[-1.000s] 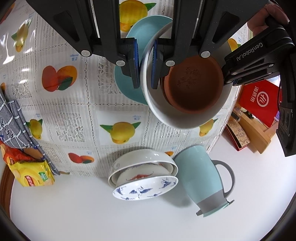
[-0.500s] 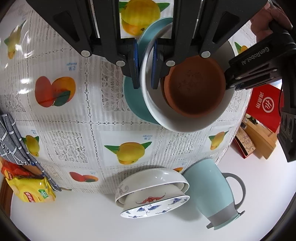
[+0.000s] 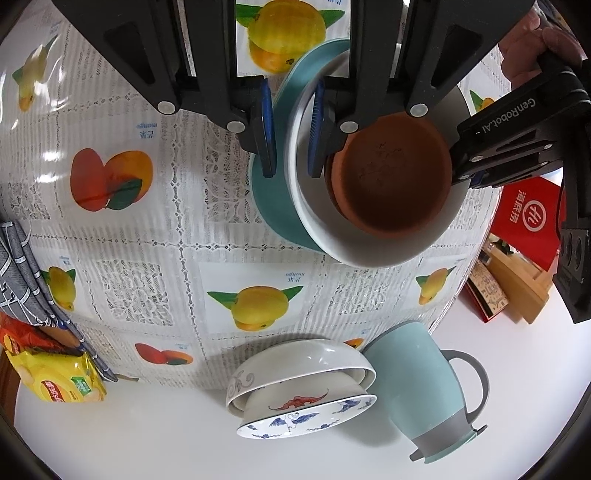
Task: Organize plates and bowls
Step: 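Lower the white bowl onto the light-blue plates and open the right gripper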
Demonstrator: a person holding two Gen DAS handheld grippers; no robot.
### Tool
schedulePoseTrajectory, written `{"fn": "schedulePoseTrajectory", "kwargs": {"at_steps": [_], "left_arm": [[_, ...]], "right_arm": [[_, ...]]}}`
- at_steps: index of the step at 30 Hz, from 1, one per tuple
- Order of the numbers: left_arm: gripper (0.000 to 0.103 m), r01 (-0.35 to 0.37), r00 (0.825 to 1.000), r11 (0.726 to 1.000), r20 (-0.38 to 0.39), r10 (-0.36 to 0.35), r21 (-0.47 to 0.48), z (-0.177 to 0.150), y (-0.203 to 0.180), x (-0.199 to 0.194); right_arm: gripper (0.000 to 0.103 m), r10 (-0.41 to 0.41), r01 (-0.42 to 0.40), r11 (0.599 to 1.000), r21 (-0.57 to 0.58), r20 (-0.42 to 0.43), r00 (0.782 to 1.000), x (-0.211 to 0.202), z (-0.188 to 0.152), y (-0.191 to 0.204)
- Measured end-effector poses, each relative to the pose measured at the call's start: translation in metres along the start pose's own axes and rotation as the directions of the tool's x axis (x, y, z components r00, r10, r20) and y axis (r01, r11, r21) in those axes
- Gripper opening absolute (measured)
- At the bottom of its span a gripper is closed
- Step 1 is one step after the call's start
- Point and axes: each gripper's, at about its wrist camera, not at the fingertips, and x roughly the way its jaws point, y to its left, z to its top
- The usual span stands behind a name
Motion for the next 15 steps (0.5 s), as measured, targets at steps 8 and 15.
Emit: {"fn": "schedulePoseTrajectory", "kwargs": {"at_steps": [8,15], "left_arm": [[0.020,-0.023,1.000,1.000,0.007,0.023,0.018,-0.001,-0.003,-0.010],[0.041,-0.034,0.998,0.999,0.049,0.033,0.019,-0.007,-0.002,-0.032]], "right_arm": [[0.024,-0.019,0.020,1.000,-0.014,0.023,1.000,-0.014,-0.002,-0.002],[0.024,-0.012,0.012,1.000,-0.019,0.031,0.999,-0.025,-0.012,0.000]]}}
